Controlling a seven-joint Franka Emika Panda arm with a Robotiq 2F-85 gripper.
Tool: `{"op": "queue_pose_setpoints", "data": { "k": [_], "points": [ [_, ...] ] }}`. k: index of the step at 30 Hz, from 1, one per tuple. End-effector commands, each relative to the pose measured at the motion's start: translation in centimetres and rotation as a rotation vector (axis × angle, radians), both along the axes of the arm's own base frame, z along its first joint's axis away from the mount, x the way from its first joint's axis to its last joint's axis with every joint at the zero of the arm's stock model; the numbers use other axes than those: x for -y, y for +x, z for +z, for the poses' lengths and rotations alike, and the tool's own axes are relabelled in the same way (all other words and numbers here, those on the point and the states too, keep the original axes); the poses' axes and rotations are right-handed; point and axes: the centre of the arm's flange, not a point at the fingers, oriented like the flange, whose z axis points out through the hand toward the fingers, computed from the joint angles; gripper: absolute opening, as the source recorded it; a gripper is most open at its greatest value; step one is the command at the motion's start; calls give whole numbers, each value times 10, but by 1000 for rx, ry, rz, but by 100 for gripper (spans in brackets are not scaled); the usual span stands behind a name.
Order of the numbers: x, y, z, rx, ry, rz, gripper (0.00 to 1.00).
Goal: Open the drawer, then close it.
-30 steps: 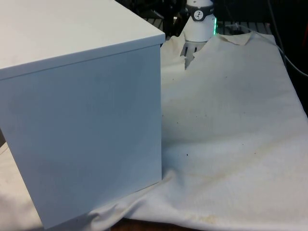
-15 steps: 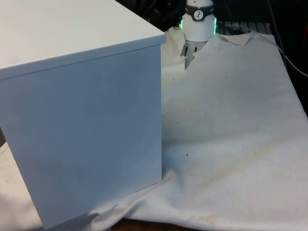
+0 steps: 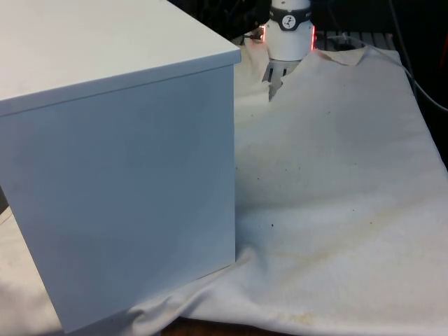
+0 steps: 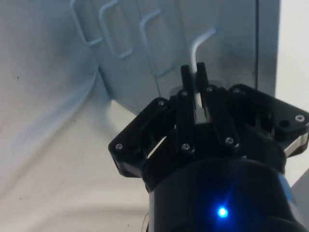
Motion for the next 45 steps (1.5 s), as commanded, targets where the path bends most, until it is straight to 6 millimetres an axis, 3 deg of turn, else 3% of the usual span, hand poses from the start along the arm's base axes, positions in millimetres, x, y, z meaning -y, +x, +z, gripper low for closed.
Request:
{"op": "queue_pose_setpoints", "data": {
  "k": [1, 24, 33, 34, 35, 42, 43, 45],
  "points": [
    [-6, -4, 3, -2, 3, 3, 0],
    [-50, -32, 4, -23, 47, -8, 0],
    [-77, -51, 4, -20, 47, -6, 0],
    [-71, -45, 3, -24, 50, -9, 0],
    [-82, -54, 4, -24, 46, -5, 0],
    [-100, -65, 3, -31, 42, -1, 0],
    [-96, -61, 1, -35, 47, -6, 0],
    [-109, -71, 2, -34, 41, 0, 0]
  ]
}}
